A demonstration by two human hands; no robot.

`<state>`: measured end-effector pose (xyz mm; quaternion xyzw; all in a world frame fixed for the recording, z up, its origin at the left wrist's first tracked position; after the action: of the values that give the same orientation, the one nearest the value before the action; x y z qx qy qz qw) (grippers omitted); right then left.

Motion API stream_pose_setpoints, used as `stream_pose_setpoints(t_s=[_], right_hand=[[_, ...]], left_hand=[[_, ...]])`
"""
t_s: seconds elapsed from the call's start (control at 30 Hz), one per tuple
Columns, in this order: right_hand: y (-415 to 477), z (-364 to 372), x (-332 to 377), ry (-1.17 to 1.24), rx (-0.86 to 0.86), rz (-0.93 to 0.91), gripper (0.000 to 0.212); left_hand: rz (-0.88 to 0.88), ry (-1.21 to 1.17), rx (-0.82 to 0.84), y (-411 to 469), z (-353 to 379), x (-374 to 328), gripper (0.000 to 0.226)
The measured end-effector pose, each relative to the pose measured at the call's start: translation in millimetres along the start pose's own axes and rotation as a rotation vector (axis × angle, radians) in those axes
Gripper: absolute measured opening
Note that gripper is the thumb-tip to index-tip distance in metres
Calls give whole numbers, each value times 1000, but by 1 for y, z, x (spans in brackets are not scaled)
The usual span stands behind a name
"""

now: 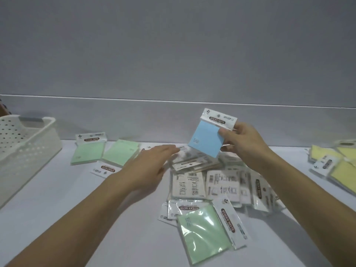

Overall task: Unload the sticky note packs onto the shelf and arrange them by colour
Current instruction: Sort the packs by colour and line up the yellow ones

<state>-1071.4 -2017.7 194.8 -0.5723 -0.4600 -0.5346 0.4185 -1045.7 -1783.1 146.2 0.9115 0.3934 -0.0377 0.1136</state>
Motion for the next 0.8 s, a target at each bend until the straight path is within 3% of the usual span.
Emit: stream_pose_setpoints(t_s=[0.1, 0.2, 0.3, 0.37, 0.5, 0.67, 0.8], right_hand=[[-6, -17, -2, 40, -38, 6, 23], [-9, -24, -5, 84, -56, -2, 23], [-11, -28, -8, 120, -72, -19, 23], [-12, -27, -11, 147, -74, -22, 23], [-15, -20, -16, 155, -56, -34, 24], [-21, -23, -18, 139, -35, -66, 22], [-24, -50, -14, 190, -123, -91, 22]], left_hand=[[38, -99, 31, 19, 9, -3, 49], [-11, -197, -81, 22, -3, 0, 34], [-135, -448, -270, 20, -24, 12, 18], [-219, -637, -358, 16, -34, 20, 21], [-363, -1130, -325, 5, -16, 23, 24], [-370, -1254, -304, 6, -8, 30, 20], [-381, -1246, -291, 6, -4, 33, 16]])
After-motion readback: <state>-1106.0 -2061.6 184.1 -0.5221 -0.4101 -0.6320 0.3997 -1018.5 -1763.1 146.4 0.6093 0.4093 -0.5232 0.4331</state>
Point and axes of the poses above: each hand's wrist, its own y-axis towards the middle knuckle, its own z-axis out of the palm, x = y × z, the point moved 10 cm from there along y, towards the middle knuckle, and after that the axes turned 6 degrees about y, right-handed, at the moved point
